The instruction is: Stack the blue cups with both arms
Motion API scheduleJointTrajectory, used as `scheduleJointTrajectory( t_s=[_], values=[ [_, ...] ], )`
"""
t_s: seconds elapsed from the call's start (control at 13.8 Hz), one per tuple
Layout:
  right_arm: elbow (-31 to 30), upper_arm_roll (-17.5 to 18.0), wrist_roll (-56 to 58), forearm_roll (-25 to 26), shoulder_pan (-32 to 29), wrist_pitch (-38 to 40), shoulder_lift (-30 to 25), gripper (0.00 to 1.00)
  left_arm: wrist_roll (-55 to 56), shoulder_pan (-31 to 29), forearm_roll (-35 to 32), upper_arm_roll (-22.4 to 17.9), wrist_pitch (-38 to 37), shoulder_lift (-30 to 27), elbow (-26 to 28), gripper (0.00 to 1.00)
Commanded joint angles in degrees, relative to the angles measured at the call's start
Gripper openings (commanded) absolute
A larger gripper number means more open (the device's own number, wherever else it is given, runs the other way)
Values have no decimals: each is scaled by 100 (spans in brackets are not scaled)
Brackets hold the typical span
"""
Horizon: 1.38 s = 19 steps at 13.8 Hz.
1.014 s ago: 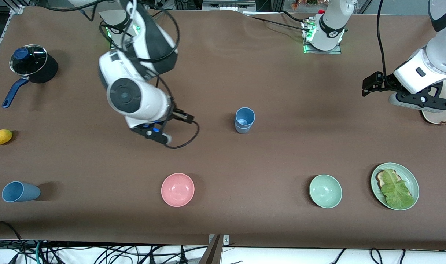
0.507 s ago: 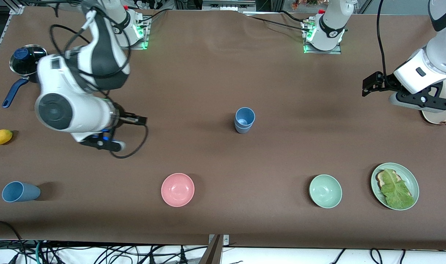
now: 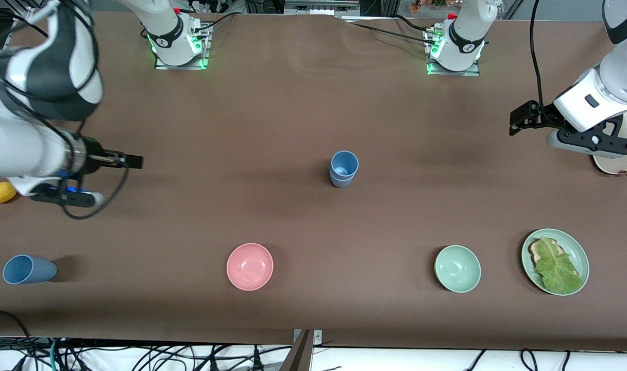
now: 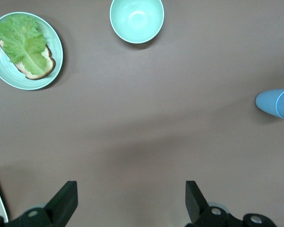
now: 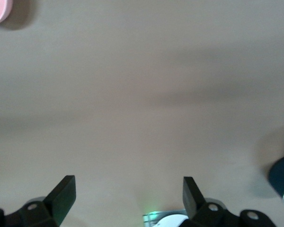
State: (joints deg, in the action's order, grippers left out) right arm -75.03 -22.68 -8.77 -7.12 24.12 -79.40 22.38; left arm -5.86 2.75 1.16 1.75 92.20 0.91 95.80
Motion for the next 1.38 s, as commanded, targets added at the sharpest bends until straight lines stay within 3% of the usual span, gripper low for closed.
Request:
scheduleJointTrajectory(
  t_s=[0.0, 0.07, 0.29, 0.51, 1.3],
  values=[
    [-897, 1163, -45, 762, -694, -400, -969, 100, 6, -2, -81, 10, -80, 14, -105, 100],
    [-1064, 1578, -54, 860, -1046, -514, -1190, 100, 15, -2, -72, 10, -80, 14, -105, 100],
    [-1759, 1661, 59, 844, -1374, -1251, -1954, 100, 24, -2, -81, 10, -80, 14, -114, 100],
    [-2190, 1679, 559, 808, -1620, -1262, -2386, 100, 24, -2, -81, 10, -80, 14, -105, 100],
    [-2024, 1679, 614, 826, -1621, -1218, -2203, 100, 24, -2, -90, 27, -124, 14, -114, 100]
  ],
)
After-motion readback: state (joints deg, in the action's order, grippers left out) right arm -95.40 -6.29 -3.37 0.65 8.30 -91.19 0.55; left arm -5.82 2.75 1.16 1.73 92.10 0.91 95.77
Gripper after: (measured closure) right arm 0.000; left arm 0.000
